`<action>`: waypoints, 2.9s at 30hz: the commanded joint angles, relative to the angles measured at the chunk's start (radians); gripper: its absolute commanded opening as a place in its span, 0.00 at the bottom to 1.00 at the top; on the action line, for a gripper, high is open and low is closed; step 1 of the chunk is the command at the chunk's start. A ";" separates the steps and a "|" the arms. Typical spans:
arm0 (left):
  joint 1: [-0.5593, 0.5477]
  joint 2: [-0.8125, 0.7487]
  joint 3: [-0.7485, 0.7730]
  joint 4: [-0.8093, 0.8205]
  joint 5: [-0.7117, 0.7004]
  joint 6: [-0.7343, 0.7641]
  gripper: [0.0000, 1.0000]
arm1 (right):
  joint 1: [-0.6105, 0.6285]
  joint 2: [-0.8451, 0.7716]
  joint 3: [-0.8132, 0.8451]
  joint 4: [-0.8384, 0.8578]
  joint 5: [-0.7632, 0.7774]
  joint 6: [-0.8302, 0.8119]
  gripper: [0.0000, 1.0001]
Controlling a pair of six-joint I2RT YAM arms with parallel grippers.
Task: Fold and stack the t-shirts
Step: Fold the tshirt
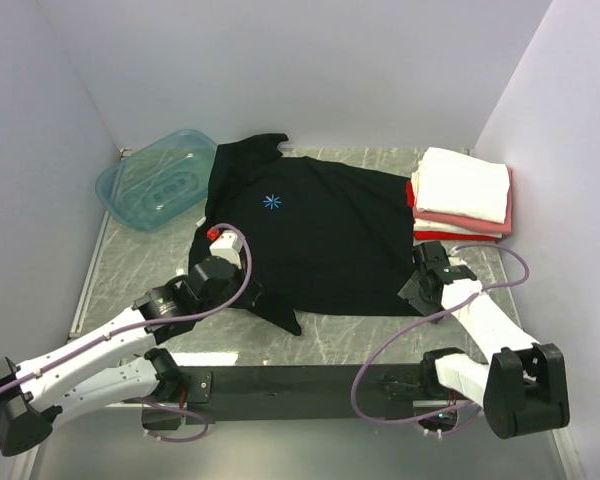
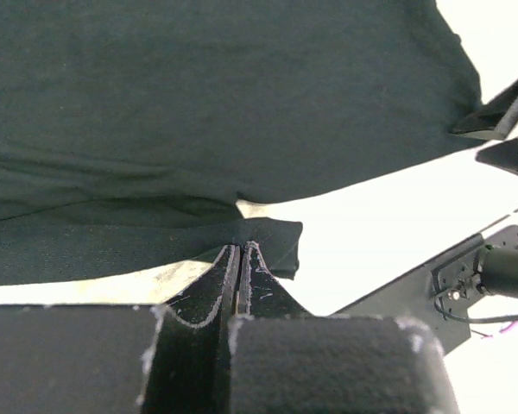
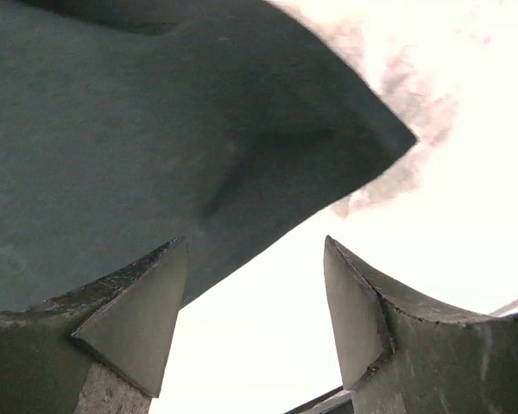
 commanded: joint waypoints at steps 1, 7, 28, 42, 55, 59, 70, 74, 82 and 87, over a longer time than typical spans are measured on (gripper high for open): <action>0.005 -0.033 0.016 0.058 0.036 0.034 0.00 | -0.014 0.028 0.028 -0.033 0.056 0.049 0.71; 0.004 -0.044 0.010 0.064 0.047 0.034 0.01 | -0.019 0.077 -0.010 0.016 0.056 0.082 0.69; 0.002 -0.143 0.005 -0.003 0.036 -0.009 0.01 | -0.014 0.032 -0.022 0.014 0.058 0.063 0.00; 0.000 -0.139 0.002 0.003 0.050 -0.006 0.01 | -0.011 0.065 -0.038 0.032 0.021 0.095 0.38; -0.006 -0.142 0.001 0.007 0.064 -0.005 0.00 | -0.011 0.074 -0.067 0.115 -0.083 0.073 0.48; -0.012 -0.146 0.001 0.004 0.058 -0.005 0.01 | -0.011 0.083 -0.067 0.112 -0.085 0.059 0.30; -0.032 -0.162 -0.001 -0.008 0.032 -0.011 0.01 | -0.011 0.094 -0.064 0.115 -0.089 0.044 0.00; -0.041 -0.169 0.001 -0.014 0.019 -0.015 0.00 | -0.008 0.057 -0.050 0.066 -0.086 0.049 0.00; -0.055 -0.202 0.010 -0.031 0.003 -0.020 0.01 | 0.000 -0.176 0.002 -0.106 -0.023 0.078 0.00; -0.056 -0.219 0.034 -0.075 0.019 -0.017 0.01 | 0.001 -0.250 0.004 -0.163 -0.042 0.076 0.00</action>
